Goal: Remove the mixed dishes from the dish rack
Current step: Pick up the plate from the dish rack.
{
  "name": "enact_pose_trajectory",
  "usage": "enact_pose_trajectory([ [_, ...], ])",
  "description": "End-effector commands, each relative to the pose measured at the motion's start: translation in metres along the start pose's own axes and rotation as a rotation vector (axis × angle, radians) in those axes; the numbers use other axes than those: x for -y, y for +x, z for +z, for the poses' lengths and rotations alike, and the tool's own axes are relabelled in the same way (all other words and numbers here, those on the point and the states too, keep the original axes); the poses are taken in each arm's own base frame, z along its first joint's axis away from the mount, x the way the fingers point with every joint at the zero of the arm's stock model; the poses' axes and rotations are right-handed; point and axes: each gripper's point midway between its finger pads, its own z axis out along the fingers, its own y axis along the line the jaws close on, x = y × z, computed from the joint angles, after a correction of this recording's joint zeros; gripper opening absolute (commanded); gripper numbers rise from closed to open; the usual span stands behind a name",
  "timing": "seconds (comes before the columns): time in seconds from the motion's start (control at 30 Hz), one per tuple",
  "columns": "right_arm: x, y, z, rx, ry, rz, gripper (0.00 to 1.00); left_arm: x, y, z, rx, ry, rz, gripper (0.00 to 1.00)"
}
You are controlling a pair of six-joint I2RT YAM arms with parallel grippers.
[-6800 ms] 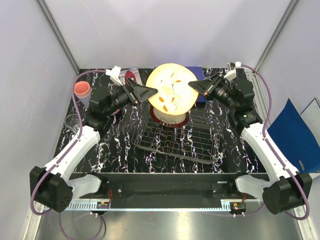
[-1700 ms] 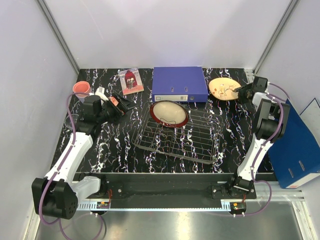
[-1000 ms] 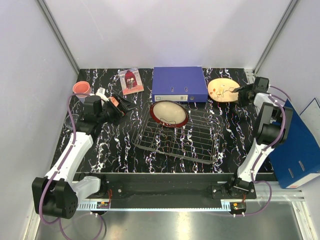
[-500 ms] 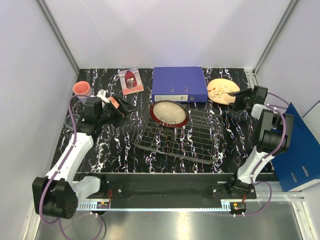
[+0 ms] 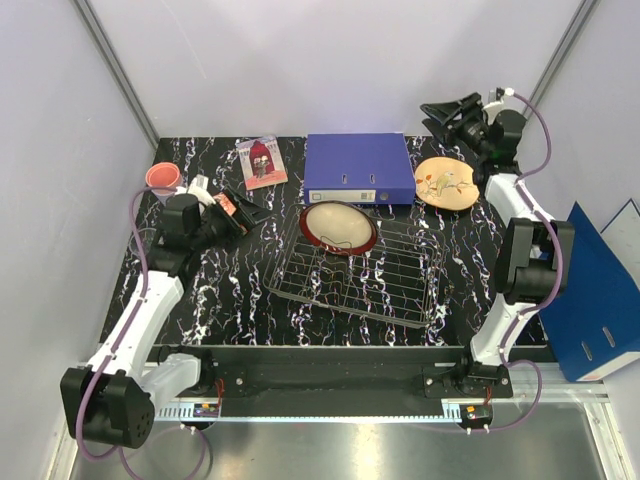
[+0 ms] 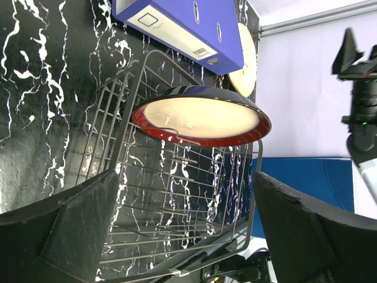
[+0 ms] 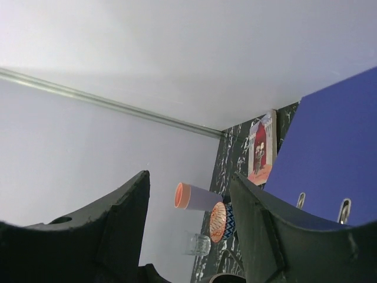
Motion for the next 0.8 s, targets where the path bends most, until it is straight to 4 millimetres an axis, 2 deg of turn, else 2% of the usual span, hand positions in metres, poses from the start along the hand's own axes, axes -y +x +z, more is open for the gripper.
enact_pose_trajectory([
  [0.0,-0.055,0.028,0.009,-0.108,-0.064,-0.156,0.64,0.026,-0.018,-0.008,0.073,0.072,0.082,0.99],
  [0.03,-0.066,0.048,0.016,-0.127,-0.054,-0.188,0.63,0.030,-0.021,-0.008,0.081,0.078,0.101,0.99],
  [0.07,-0.084,0.060,0.013,-0.134,-0.053,-0.235,0.64,0.031,-0.023,-0.004,0.079,0.073,0.116,0.99],
  [0.1,-0.076,0.073,0.010,-0.163,0.015,-0.290,0.63,0.033,-0.022,-0.001,0.071,0.073,0.177,0.99],
  [0.13,-0.084,0.098,0.011,-0.196,0.027,-0.320,0.63,0.043,-0.028,-0.001,0.084,0.078,0.216,0.99],
  [0.17,-0.097,0.098,0.004,-0.147,0.052,-0.369,0.63,0.037,-0.031,0.008,0.078,0.033,0.241,0.99],
  [0.2,-0.083,0.111,-0.004,-0.170,0.121,-0.392,0.63,0.043,-0.027,0.014,0.062,0.035,0.336,0.99],
  [0.23,-0.084,0.120,-0.007,-0.152,0.146,-0.411,0.63,0.053,-0.039,0.016,0.108,0.018,0.397,0.98],
  [0.27,-0.105,0.122,-0.022,-0.123,0.118,-0.437,0.63,0.049,-0.036,0.028,0.086,-0.016,0.448,0.97],
  [0.3,-0.094,0.134,-0.031,-0.136,0.144,-0.446,0.63,0.057,-0.029,0.035,0.071,-0.014,0.569,0.97],
  [0.33,-0.096,0.134,-0.038,-0.112,0.156,-0.458,0.63,0.068,-0.038,0.039,0.115,-0.034,0.630,0.96],
  [0.37,-0.106,0.141,-0.054,-0.107,0.138,-0.470,0.63,0.071,-0.037,0.051,0.114,-0.035,0.688,0.97],
  [0.4,-0.112,0.142,-0.062,-0.101,0.128,-0.481,0.63,0.078,-0.031,0.058,0.107,-0.017,0.798,0.97],
  [0.5,-0.130,0.142,-0.092,-0.065,0.109,-0.500,0.63,0.100,-0.026,0.076,0.104,0.077,0.975,0.97],
  [0.53,-0.145,0.139,-0.105,-0.036,0.088,-0.520,0.63,0.110,-0.019,0.080,0.094,0.152,1.024,0.97],
  [0.6,-0.147,0.140,-0.120,-0.027,0.096,-0.525,0.63,0.110,-0.003,0.082,0.070,0.230,1.197,0.96],
  [0.63,-0.158,0.140,-0.132,-0.014,0.071,-0.534,0.63,0.112,-0.002,0.082,0.091,0.259,1.254,0.96],
  [0.67,-0.155,0.144,-0.137,-0.021,0.072,-0.530,0.63,0.110,0.000,0.083,0.090,0.272,1.348,0.95],
  [0.73,-0.163,0.148,-0.150,-0.022,0.047,-0.531,0.63,0.105,0.010,0.087,0.059,0.316,1.419,0.93],
  [0.77,-0.158,0.151,-0.153,-0.032,0.053,-0.525,0.63,0.102,0.012,0.089,0.053,0.325,1.477,0.93],
])
